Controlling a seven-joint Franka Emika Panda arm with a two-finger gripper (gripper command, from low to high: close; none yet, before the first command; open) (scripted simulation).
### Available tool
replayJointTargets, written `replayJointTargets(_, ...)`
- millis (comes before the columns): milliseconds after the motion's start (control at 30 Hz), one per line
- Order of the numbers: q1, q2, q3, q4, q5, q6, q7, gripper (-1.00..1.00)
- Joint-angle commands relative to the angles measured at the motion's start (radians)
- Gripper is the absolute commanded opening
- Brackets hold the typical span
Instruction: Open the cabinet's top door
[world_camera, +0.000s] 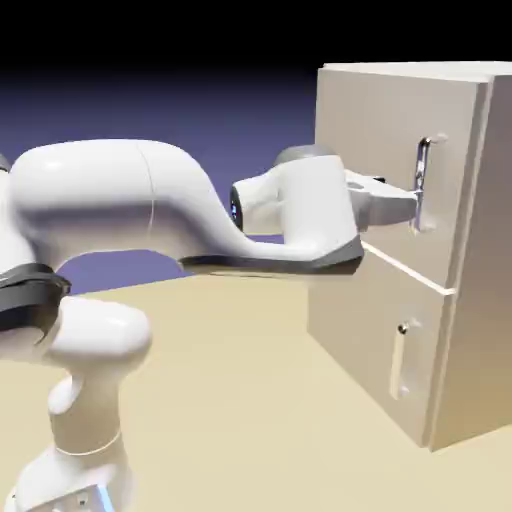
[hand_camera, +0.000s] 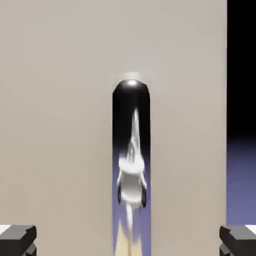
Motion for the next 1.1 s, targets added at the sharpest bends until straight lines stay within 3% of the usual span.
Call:
replayJointTargets(0,0.036,0.013,-0.024,0.027,-0.005,-0.004,0.004,0.0)
replayJointTargets(133,0.151,0.054,-0.101,0.11,-0.02,-0.015,0.015,0.0)
replayJointTargets(167,0.151,0.054,-0.101,0.11,-0.02,-0.015,0.015,-1.0)
replayJointTargets(667,-0.357,0.06,0.337,-0.226,0.243,-0.194,0.014,-1.0)
replayJointTargets(1067,-0.775,-0.021,0.771,-0.415,0.538,-0.223,0.015,-1.0)
